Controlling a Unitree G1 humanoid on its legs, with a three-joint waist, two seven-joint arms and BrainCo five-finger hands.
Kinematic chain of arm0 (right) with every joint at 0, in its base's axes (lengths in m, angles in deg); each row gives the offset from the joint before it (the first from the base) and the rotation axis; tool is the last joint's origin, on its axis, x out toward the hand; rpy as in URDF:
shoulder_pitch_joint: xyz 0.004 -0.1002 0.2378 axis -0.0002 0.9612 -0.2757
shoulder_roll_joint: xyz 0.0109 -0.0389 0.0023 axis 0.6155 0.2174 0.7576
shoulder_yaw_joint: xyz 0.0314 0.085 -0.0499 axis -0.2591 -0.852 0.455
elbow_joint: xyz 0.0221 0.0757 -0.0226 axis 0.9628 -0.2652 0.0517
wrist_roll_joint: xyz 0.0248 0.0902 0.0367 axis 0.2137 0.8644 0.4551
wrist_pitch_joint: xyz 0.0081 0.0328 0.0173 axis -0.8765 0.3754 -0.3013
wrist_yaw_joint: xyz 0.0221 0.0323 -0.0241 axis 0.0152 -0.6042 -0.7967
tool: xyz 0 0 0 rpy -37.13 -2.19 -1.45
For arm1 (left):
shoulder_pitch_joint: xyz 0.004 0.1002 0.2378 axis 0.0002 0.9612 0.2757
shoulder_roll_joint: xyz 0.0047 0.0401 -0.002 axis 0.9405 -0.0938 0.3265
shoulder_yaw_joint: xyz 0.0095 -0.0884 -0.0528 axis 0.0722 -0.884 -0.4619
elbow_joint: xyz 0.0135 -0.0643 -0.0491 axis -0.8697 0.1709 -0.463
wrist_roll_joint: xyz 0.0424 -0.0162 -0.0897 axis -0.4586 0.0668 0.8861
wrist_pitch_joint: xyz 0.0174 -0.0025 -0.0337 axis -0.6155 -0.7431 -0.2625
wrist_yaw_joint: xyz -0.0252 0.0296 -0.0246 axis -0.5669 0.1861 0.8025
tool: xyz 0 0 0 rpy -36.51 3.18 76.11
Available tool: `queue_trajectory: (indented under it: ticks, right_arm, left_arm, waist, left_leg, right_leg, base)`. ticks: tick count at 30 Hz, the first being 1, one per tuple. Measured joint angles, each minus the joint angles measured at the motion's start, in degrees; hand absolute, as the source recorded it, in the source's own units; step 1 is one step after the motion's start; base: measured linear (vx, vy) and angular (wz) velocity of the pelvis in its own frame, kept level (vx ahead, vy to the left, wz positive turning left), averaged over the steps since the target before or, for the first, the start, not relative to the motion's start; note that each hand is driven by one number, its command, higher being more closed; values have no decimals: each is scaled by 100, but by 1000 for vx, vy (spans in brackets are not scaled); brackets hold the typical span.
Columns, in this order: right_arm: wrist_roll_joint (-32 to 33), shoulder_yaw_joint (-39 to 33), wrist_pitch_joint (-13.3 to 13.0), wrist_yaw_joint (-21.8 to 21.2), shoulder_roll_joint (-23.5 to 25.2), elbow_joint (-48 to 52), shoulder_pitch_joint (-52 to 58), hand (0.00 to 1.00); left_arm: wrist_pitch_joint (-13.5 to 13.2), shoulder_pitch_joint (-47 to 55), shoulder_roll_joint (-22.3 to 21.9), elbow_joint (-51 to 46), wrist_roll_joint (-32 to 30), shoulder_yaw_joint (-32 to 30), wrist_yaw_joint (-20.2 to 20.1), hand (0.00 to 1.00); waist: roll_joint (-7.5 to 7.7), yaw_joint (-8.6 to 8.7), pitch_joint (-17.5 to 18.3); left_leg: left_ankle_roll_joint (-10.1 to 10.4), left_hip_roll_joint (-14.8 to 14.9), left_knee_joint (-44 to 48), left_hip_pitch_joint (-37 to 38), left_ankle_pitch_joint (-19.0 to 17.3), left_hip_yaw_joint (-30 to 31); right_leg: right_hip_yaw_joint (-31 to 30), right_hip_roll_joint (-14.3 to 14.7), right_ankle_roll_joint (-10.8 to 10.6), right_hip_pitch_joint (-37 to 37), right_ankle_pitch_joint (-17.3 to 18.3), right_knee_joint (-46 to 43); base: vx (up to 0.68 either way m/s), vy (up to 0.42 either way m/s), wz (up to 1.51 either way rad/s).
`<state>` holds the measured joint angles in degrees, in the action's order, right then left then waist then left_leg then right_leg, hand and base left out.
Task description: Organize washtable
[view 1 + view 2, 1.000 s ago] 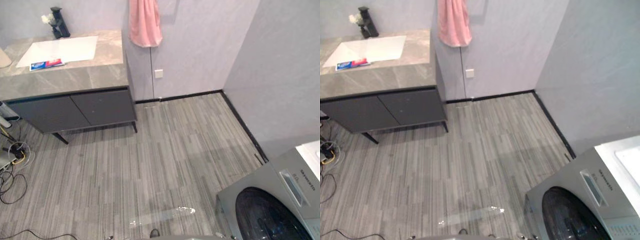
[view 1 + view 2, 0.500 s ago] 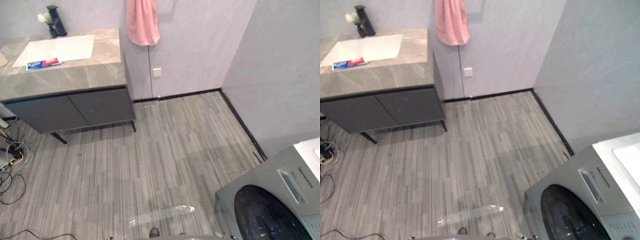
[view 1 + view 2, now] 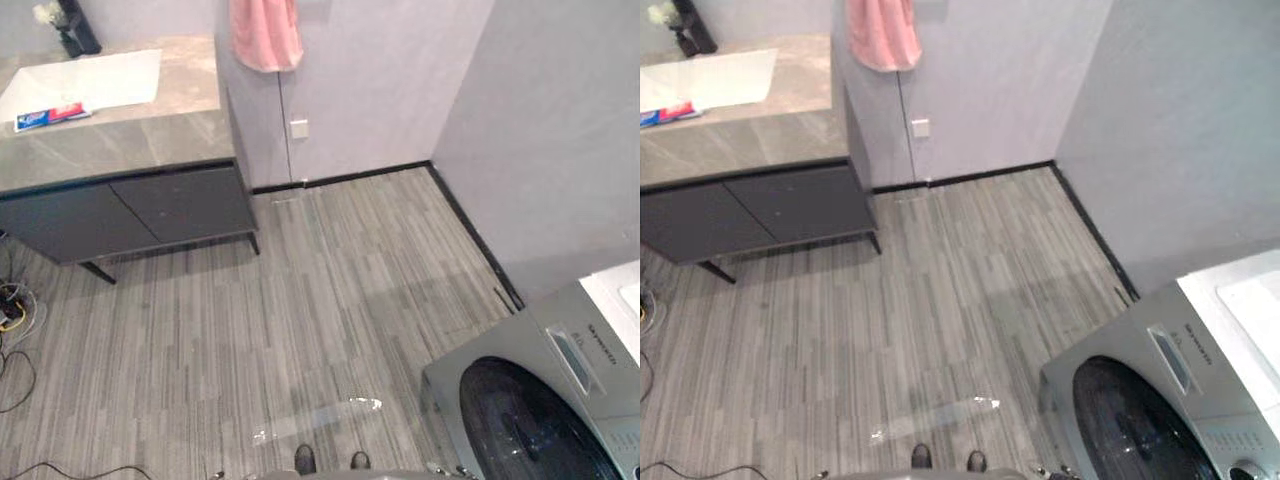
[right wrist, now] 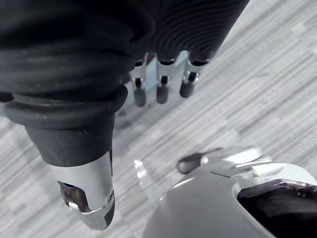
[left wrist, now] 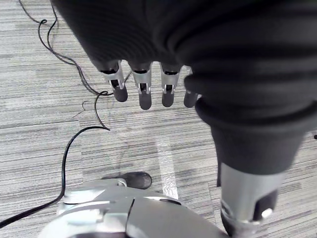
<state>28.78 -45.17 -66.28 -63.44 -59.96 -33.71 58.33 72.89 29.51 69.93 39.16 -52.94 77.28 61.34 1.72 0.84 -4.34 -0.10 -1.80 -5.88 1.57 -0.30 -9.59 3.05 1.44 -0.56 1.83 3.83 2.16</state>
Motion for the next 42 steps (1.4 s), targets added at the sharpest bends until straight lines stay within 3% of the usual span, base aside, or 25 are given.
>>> queue_trajectory:
  ticks: [4, 6, 9, 11, 15, 18, 20, 22, 23, 24, 26, 27, 28, 30, 32, 34, 35, 37, 38, 39, 40, 41, 42]
  right_arm:
    - [130, -8, 1, -60, 0, 0, 8, 0]
    - [244, -21, -2, -108, -13, 34, -10, 0]
    - [525, -75, -17, -179, -15, 185, -35, 0]
    - [721, -106, -82, -173, 79, 363, 37, 0]
    - [795, -254, -146, -174, 160, 506, 118, 0]
    - [803, -363, -166, -159, 271, 577, 205, 0]
    - [803, -522, -162, -160, 335, 580, 207, 0]
    - [799, -736, -150, -164, 386, 588, 205, 0]
    - [796, -811, -134, -168, 351, 611, 227, 0]
    - [761, -797, -134, -165, 288, 631, 229, 0]
    - [735, -772, -138, -160, 281, 676, 233, 0]
    - [729, -759, -131, -158, 281, 790, 239, 0]
    - [715, -690, -131, -159, 248, 845, 231, 0]
    - [614, -676, -139, -162, 247, 920, 230, 0]
    - [498, -683, -132, -159, 278, 935, 195, 0]
    - [492, -684, -128, -156, 317, 944, 188, 0]
    - [487, -685, -120, -156, 329, 932, 187, 0]
    - [480, -684, -115, -163, 371, 822, 71, 0]
    - [478, -675, -98, -169, 429, 787, 10, 0]
    - [448, -648, -85, -199, 371, 831, 40, 0]
    - [440, -597, -77, -178, 311, 816, 18, 0]
    - [431, -443, -34, -162, 362, 794, 73, 0]
    - [430, -356, -35, -177, 421, 802, 82, 0]
  left_arm:
    - [6, -1, 0, 0, 78, -8, -28, 0]
    - [9, -22, -14, -12, 197, -15, -40, 0]
    - [15, -86, -69, -13, 389, -196, -143, 0]
    - [21, -75, -72, -21, 396, -370, -161, 0]
    - [27, -80, -78, -13, 375, -459, -168, 0]
    - [43, -71, -59, -17, 309, -643, -267, 0]
    - [109, -73, -41, -21, 247, -650, -277, 0]
    - [149, -70, -50, -56, 143, -681, -284, 0]
    - [168, -72, -112, -72, 105, -689, -292, 0]
    - [195, -73, -186, -79, 66, -797, -324, 0]
    - [193, -53, -267, -204, 68, -1059, -406, 0]
    - [206, -38, -345, -255, 98, -1334, -408, 0]
    - [261, -38, -424, -278, 149, -1513, -405, 0]
    - [277, -14, -480, -290, 311, -1617, -392, 0]
    - [266, 5, -544, -380, 495, -1822, -365, 0]
    - [231, 23, -548, -531, 594, -1797, -340, 0]
    - [182, 34, -571, -632, 712, -1780, -320, 0]
    - [63, 48, -620, -701, 972, -1731, -279, 0]
    - [9, 57, -631, -699, 1082, -1730, -269, 0]
    - [-10, 66, -721, -693, 1140, -1718, -259, 0]
    - [-33, 81, -762, -690, 1269, -1693, -256, 0]
    - [-85, 102, -649, -716, 1345, -1667, -274, 0]
    - [-131, 169, -589, -762, 1345, -1646, -272, 0]
  waist:
    - [-2, 6, -11]
    - [-27, 6, -121]
    - [-73, 5, -412]
    - [-68, 59, -486]
    - [-45, 163, -494]
    - [56, 159, -480]
    - [97, 162, -467]
    - [86, 158, -436]
    - [12, 176, -344]
    - [-132, 175, -246]
    - [-140, 151, -245]
    - [-164, 143, -241]
    - [-225, 142, -240]
    - [-277, 116, -209]
    - [-229, 56, -229]
    - [-117, -68, -281]
    - [-63, -174, -288]
    - [-55, -212, -296]
    - [-55, -225, -290]
    - [-228, -228, -263]
    - [-306, -289, -238]
    - [-159, -341, -152]
    - [-50, -325, -88]
  left_leg:
    - [-6, -23, 0, 16, -6, -17]
    - [-67, -10, 2, 91, -48, -44]
    - [-226, 49, 3, 375, -180, -132]
    - [-391, 45, 8, 590, -306, -122]
    - [-382, 226, 17, 732, -435, 10]
    - [-180, 326, 40, 835, -638, 99]
    - [-25, 288, 100, 998, -844, 164]
    - [147, 353, 574, 1016, -1352, 211]
    - [280, 594, 849, 1003, -1563, 290]
    - [376, 875, 1264, 862, -1628, 327]
    - [412, 1023, 2136, 573, -1563, 334]
    - [333, 1179, 3004, 349, -1414, 379]
    - [213, 1294, 4002, 83, -1130, 488]
    - [242, 1407, 5118, -313, -710, 530]
    - [271, 1701, 6089, -848, -933, 294]
    - [322, 1769, 6194, -1114, -1222, 139]
    - [363, 1745, 6057, -1400, -1437, 74]
    - [432, 1625, 5218, -1709, -1536, 70]
    - [465, 1536, 4547, -1764, -1513, 103]
    - [599, 1485, 3423, -1712, -1413, 240]
    - [595, 1470, 3144, -1605, -810, 316]
    - [525, 1250, 2982, -1464, -919, 76]
    - [495, 1156, 2887, -1423, -938, 18]
  right_leg:
    - [-22, -29, -21, -13, -7, -44]
    - [-49, -33, -129, -100, 138, -412]
    - [-34, -49, -332, -699, 490, -2086]
    - [201, -199, -310, -1297, 724, -3127]
    - [342, -270, -363, -1828, 597, -2586]
    - [679, -377, -402, -2000, -44, -1400]
    - [870, -548, -263, -2001, -276, -1062]
    - [954, -590, -4, -1974, -570, -1024]
    - [1106, -473, 79, -1870, -960, -1096]
    - [1324, -305, 189, -1800, -912, -1170]
    - [1414, -181, 317, -1660, -812, -1253]
    - [1425, -96, 345, -1428, -599, -1268]
    - [1422, -19, 352, -1151, -391, -1271]
    - [1374, 12, 370, -840, -231, -1215]
    - [1214, -36, 423, -295, -167, -1018]
    - [1031, -163, 435, 46, -52, -883]
    - [918, -314, 317, 222, 96, -869]
    - [799, -537, 104, 402, 313, -922]
    - [715, -645, -74, 414, 507, -966]
    - [599, -659, -313, 433, 706, -1070]
    - [453, -658, -486, 453, 817, -1155]
    - [256, -867, -504, 495, 824, -1160]
    - [205, -890, -503, 473, 830, -1243]
  base:
    - [-13, 14, -5]
    - [0, 28, -12]
    - [-44, 51, -28]
    - [-15, 81, -10]
    - [78, 72, 18]
    - [281, -21, 23]
    - [357, -98, 17]
    - [575, -190, 29]
    - [750, -227, 40]
    - [653, -199, 34]
    - [593, -228, 4]
    - [661, -272, -12]
    - [545, -201, -13]
    - [440, -100, -11]
    - [408, -34, -4]
    - [338, 66, -3]
    - [275, 170, -4]
    - [264, 273, -13]
    - [185, 302, -33]
    - [200, 392, -52]
    - [267, 422, -67]
    - [233, 351, -51]
    - [261, 249, -29]
